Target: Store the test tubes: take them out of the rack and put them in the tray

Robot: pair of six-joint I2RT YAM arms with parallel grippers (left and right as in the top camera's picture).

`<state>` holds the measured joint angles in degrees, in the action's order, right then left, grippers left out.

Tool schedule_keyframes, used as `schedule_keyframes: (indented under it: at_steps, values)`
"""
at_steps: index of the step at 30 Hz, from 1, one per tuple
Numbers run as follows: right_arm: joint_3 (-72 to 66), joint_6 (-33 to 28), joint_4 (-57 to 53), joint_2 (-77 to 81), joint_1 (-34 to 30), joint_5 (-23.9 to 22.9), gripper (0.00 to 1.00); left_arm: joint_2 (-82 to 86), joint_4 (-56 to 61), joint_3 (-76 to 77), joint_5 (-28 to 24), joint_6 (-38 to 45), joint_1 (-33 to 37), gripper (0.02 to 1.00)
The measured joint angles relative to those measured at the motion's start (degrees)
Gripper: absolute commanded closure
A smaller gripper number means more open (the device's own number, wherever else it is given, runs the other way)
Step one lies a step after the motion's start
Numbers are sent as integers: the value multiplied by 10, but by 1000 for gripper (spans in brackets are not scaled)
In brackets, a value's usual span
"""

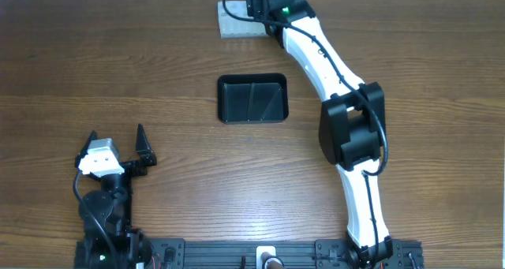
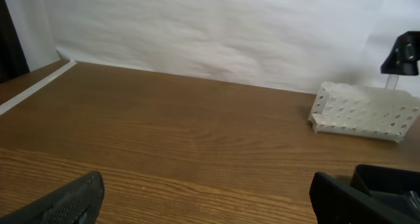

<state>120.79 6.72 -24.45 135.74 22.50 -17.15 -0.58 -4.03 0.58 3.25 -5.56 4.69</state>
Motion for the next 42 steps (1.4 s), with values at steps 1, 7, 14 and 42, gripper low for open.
schedule_keyframes:
  at_steps: [1, 7, 14, 42]
  values:
    - [0, -10, 6, 3, 2, 0, 119, 0, 0, 0, 0, 0, 0, 23]
    - [0, -46, 32, 20, 10, 0, 141, 0, 0, 0, 0, 0, 0, 23]
    - [0, -58, 56, 31, 11, 0, 161, 0, 0, 0, 0, 0, 0, 20]
    - [0, -49, 74, 51, 12, -15, 619, 0, 0, 0, 0, 0, 0, 20]
